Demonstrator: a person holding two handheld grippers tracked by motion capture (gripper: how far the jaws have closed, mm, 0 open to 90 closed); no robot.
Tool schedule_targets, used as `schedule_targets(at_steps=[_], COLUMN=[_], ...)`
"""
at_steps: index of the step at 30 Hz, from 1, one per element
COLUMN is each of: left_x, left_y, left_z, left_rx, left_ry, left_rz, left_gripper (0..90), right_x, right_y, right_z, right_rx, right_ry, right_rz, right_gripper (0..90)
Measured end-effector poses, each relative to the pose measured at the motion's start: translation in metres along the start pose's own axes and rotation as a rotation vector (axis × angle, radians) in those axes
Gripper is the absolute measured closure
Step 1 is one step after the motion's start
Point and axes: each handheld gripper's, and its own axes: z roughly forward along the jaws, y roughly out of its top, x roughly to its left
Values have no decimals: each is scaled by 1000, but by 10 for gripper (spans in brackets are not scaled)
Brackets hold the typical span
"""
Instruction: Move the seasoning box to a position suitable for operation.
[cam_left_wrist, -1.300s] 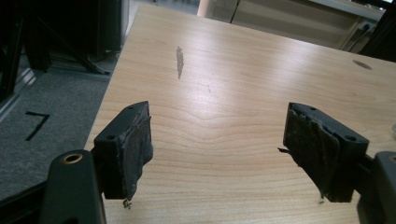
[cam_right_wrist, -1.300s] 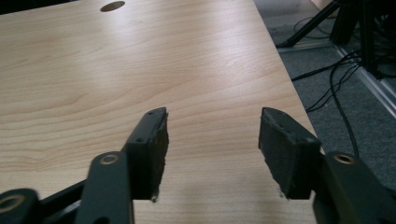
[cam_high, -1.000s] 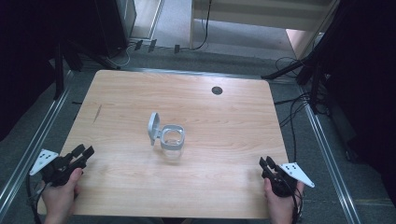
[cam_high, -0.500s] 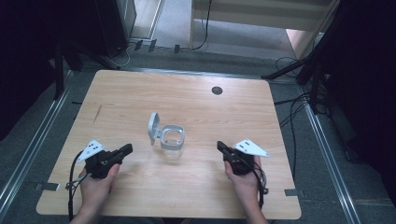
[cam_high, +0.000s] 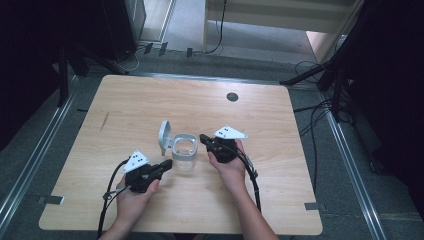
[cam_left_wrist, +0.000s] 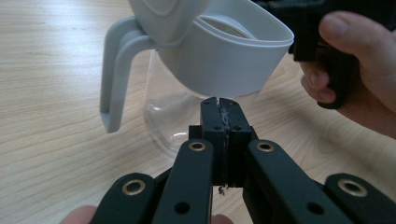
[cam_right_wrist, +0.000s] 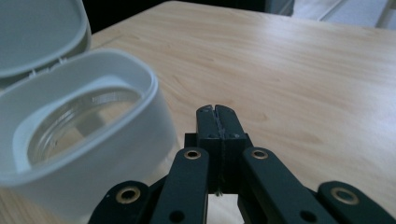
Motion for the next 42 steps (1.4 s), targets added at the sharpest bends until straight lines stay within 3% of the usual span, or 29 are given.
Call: schedule_targets(at_steps=[6, 9, 12, 18, 28, 32, 38, 42], left_x=[-1, -1, 0, 2, 0, -1, -4, -7], left_y=[6, 8, 10, 12, 12, 14, 18, 19], left_z=[2, 2, 2, 1, 3, 5, 10, 7], left_rx=[-22, -29, -34, -41, -51, -60, -68, -69], left_ry=[21, 26, 32, 32, 46, 50, 49, 55], left_rz=[-15, -15, -24, -42, -71, -93, -102, -87], left_gripper=[900, 900, 900, 900, 900, 900, 882, 872], right_x=[-5, -4, -3, -5, 4, 14, 28, 30], right_y=[11, 13, 14, 12, 4, -2, -11, -15], right_z=[11, 13, 14, 10, -2, -8, -22, -33], right_rx=[-31, -53, -46, -43, -47, -51, -58, -65], right_ry=[61, 123, 132, 148, 81, 18, -100, -122], right_rz=[-56, -73, -88, -73, -23, 14, 25, 39], right_gripper=[900, 900, 900, 900, 900, 900, 900, 891])
